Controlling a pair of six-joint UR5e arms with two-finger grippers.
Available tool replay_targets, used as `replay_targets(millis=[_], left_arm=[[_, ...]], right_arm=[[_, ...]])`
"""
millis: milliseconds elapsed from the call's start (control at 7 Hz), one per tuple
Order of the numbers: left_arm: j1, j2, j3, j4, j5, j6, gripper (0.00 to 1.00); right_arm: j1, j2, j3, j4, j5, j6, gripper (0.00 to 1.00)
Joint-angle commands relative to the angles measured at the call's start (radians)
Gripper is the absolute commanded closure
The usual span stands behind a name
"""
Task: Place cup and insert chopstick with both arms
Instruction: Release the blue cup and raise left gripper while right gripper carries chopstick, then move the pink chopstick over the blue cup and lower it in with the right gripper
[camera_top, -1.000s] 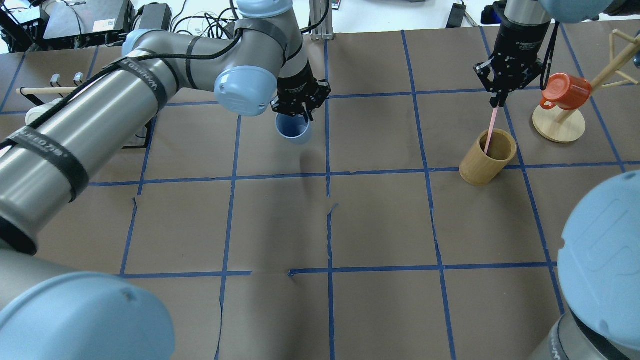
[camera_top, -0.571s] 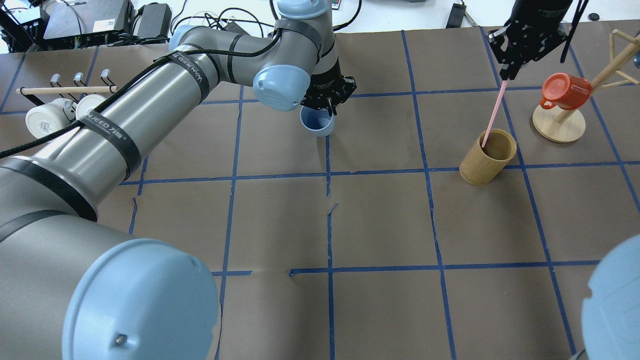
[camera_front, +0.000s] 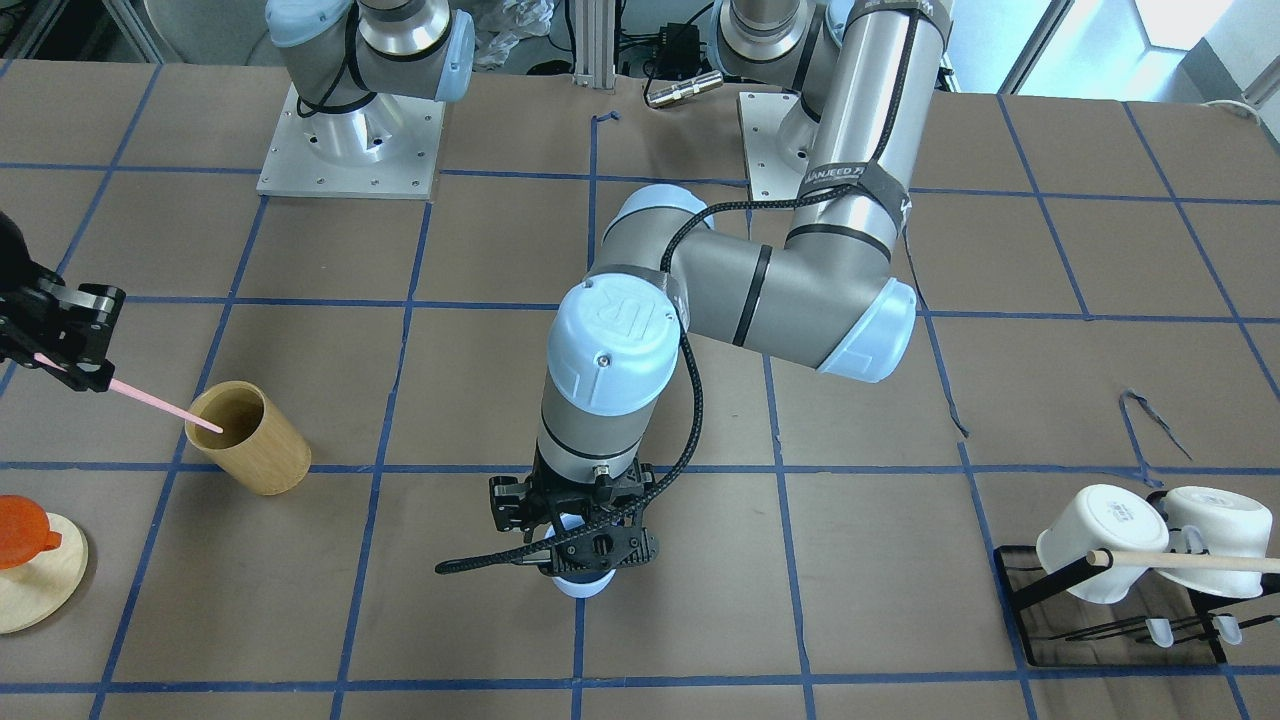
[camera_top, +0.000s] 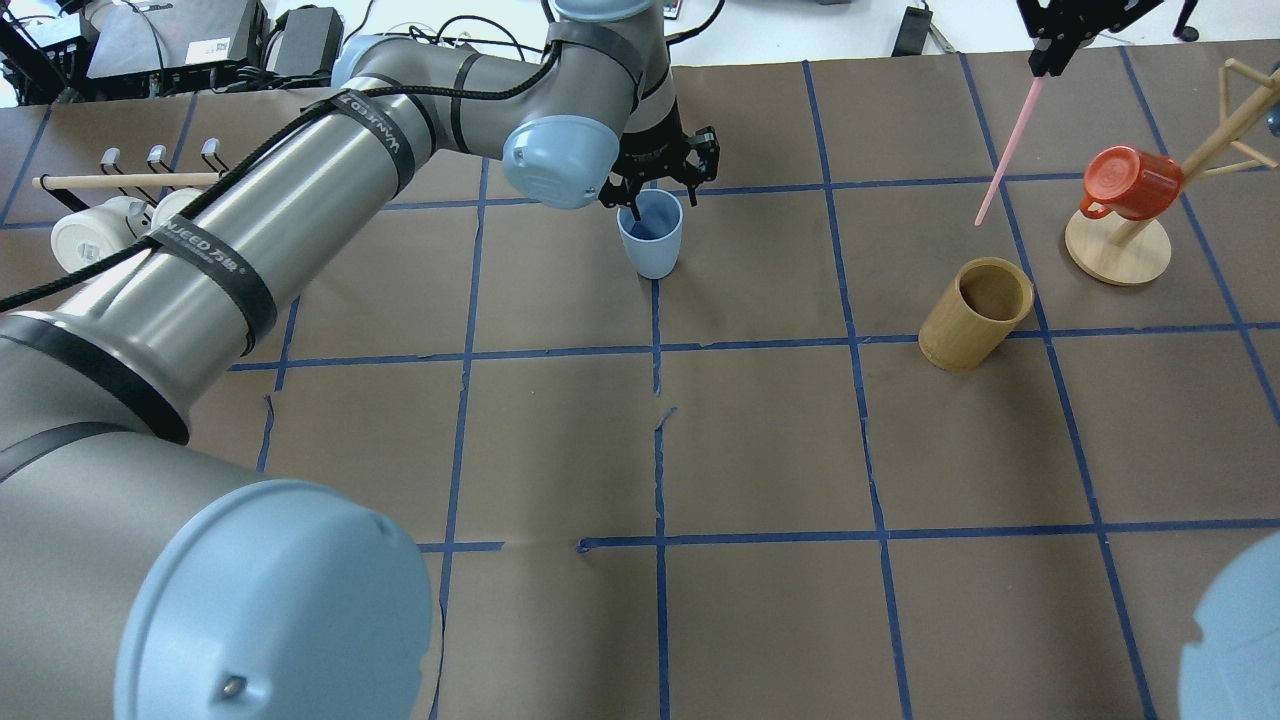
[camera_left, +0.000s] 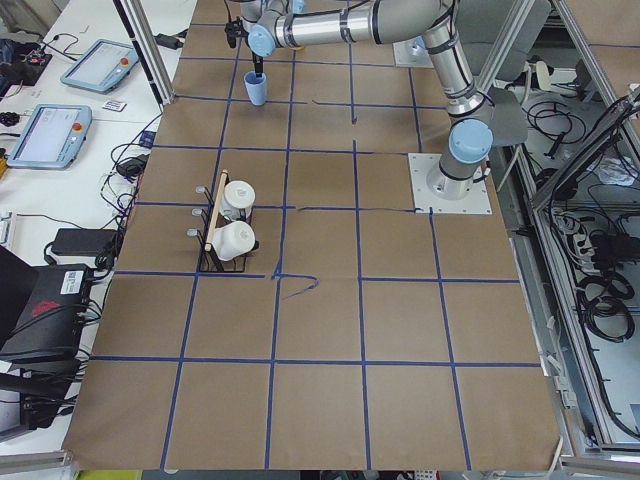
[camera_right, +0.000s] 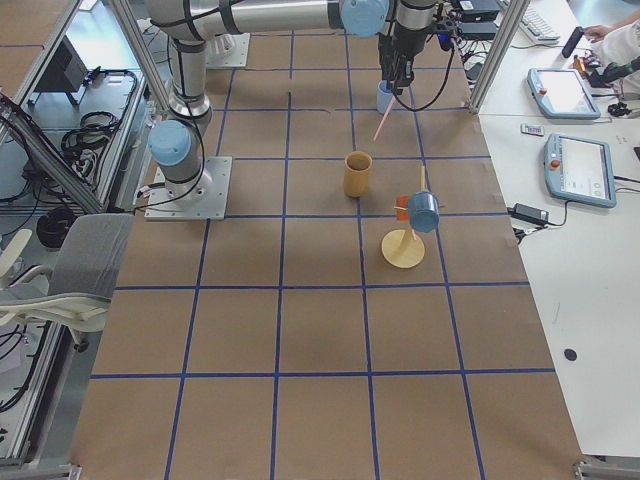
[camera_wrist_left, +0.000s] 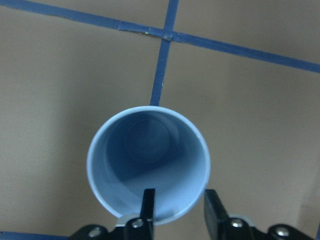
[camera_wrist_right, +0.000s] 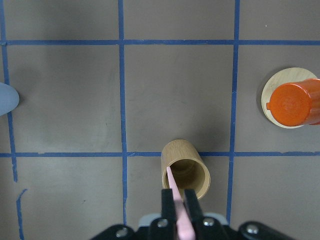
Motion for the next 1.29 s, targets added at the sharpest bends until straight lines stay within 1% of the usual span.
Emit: replay_targets(millis=[0, 143, 286, 429, 571, 714, 857, 1000, 1143], left_arm=[[0.059, 0.092, 0.036, -0.174, 0.007, 0.168, 0.02], [0.091, 0.156, 0.023, -0.272, 0.008, 0.228, 0.02], [0.131, 0.228, 0.022, -0.383, 0.01, 0.299, 0.01], [0.172, 0.299, 0.017, -0.476, 0.013, 0.377, 0.03], [0.193, 0.375, -0.016, -0.506, 0.048, 0.405, 0.07], [0.197, 0.448, -0.071, -0.496, 0.088, 0.432, 0.08], [0.211, 0.512, -0.152, -0.499, 0.094, 0.442, 0.09], [0.217, 0.578, -0.25, -0.435, 0.096, 0.433, 0.09], [0.229, 0.626, -0.338, -0.363, 0.096, 0.442, 0.06]], right_arm=[[0.033, 0.001, -0.021, -0.019, 0.028, 0.04, 0.94], [0.082, 0.012, -0.02, -0.118, 0.016, 0.102, 0.94], [0.106, 0.03, -0.02, -0.148, 0.03, 0.121, 0.94], [0.152, 0.05, -0.011, -0.239, 0.03, 0.167, 0.94], [0.223, 0.065, 0.0, -0.304, 0.028, 0.233, 0.94], [0.279, 0.078, 0.015, -0.314, 0.028, 0.285, 0.94], [0.307, 0.078, 0.044, -0.332, 0.03, 0.296, 0.94], [0.335, 0.078, 0.085, -0.413, 0.03, 0.363, 0.94], [0.376, 0.076, 0.144, -0.467, 0.022, 0.381, 0.94]])
